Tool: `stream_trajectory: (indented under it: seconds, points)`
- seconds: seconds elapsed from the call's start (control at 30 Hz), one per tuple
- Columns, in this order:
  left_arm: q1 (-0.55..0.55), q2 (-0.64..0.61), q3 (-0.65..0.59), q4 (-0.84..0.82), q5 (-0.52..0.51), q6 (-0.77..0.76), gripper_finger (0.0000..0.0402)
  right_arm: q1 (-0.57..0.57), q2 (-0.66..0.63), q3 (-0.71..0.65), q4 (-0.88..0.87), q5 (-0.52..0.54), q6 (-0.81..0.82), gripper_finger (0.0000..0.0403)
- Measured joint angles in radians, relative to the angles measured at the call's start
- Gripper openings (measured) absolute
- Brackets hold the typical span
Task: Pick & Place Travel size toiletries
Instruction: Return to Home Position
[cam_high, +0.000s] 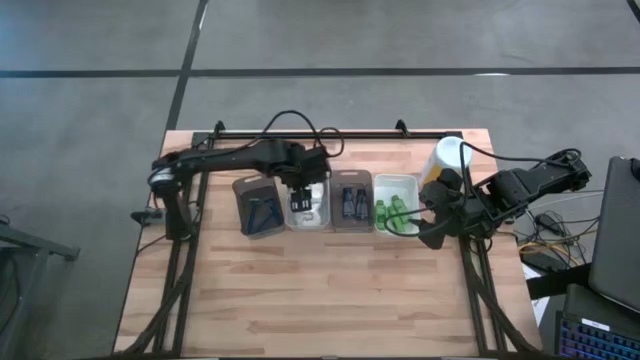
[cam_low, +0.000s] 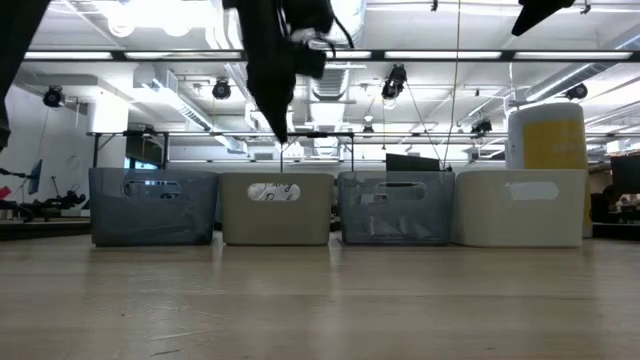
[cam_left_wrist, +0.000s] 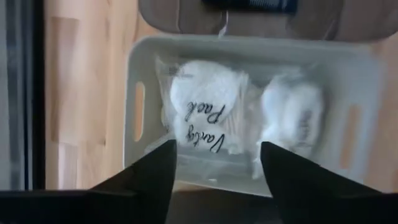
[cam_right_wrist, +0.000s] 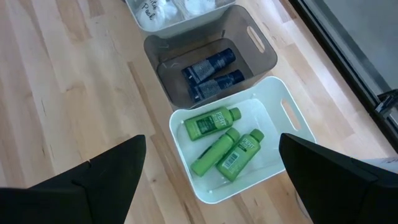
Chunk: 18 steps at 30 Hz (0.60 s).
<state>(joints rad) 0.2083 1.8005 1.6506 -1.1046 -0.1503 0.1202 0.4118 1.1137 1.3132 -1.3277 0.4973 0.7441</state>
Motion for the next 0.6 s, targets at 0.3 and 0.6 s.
stream_trajectory:
  seconds: [0.3, 0.6]
  points:
    - [-0.034, -0.162, 0.030, 0.001, 0.119, -0.366, 0.0260, 0.003, -0.007, 0.014, 0.001, -0.015, 0.072, 0.0364]
    - [-0.264, -0.391, 0.013, 0.164, 0.091, -0.566, 0.0259, 0.107, -0.077, 0.017, 0.342, -0.233, -0.171, 0.0363]
